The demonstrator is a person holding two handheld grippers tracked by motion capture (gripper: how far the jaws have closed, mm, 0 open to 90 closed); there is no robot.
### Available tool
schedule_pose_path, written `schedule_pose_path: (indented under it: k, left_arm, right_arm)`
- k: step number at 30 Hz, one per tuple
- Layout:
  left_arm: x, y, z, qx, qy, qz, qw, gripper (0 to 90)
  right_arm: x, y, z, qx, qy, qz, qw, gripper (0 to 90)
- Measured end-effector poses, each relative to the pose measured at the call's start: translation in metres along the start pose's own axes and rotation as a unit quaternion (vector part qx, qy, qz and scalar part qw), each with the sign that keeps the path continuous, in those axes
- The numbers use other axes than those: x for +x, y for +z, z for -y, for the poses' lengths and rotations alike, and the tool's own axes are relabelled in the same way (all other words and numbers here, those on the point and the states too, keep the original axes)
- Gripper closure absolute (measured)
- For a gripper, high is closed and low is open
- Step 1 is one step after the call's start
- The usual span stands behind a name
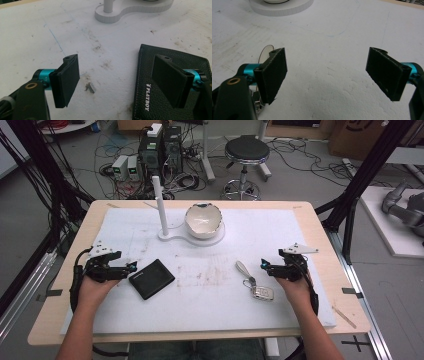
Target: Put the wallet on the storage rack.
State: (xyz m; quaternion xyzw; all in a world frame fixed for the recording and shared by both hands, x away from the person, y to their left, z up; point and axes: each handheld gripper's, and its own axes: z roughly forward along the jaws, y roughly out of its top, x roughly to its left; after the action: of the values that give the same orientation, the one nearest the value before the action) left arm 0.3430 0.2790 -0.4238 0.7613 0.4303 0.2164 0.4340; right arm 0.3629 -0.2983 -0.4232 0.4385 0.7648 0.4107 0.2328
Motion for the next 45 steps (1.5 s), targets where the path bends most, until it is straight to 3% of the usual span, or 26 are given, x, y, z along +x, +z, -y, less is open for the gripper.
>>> schedule_pose_path:
  k: [11,16,24,29,33,35,42,45]
  left_arm:
    - [0.000,-0.002,0.002,0.001,0.000,0.000,1.0000,22.7]
    - [-0.002,-0.008,0.005,0.002,0.002,-0.003,1.0000,22.7]
    - [-0.004,-0.023,0.016,0.005,0.003,-0.004,1.0000,22.7]
    - [0.000,-0.038,0.026,-0.015,-0.020,0.005,0.9997,22.7]
    - [0.002,-0.048,0.032,-0.017,-0.021,-0.001,0.9996,22.7]
    - [0.001,-0.051,0.034,-0.018,-0.023,-0.003,0.9996,22.7]
    - [-0.005,-0.061,0.040,-0.017,-0.013,-0.003,0.9998,22.8]
    - [-0.005,-0.067,0.044,-0.015,-0.013,-0.007,0.9998,22.7]
  right_arm:
    - [0.004,-0.001,-0.005,-0.015,-0.001,-0.005,0.9999,17.2]
    - [0.014,0.001,-0.017,-0.034,-0.008,-0.025,0.9991,17.2]
    - [0.043,0.017,-0.040,-0.040,-0.029,-0.059,0.9970,17.2]
    - [0.066,0.035,-0.056,-0.036,-0.037,-0.102,0.9935,17.2]
    - [0.078,0.043,-0.062,-0.031,-0.048,-0.112,0.9921,17.2]
    - [0.093,0.052,-0.069,-0.027,-0.060,-0.127,0.9897,17.2]
    - [0.118,0.069,-0.077,-0.018,-0.075,-0.156,0.9847,17.2]
    - [0.135,0.083,-0.081,-0.006,-0.085,-0.176,0.9807,17.2]
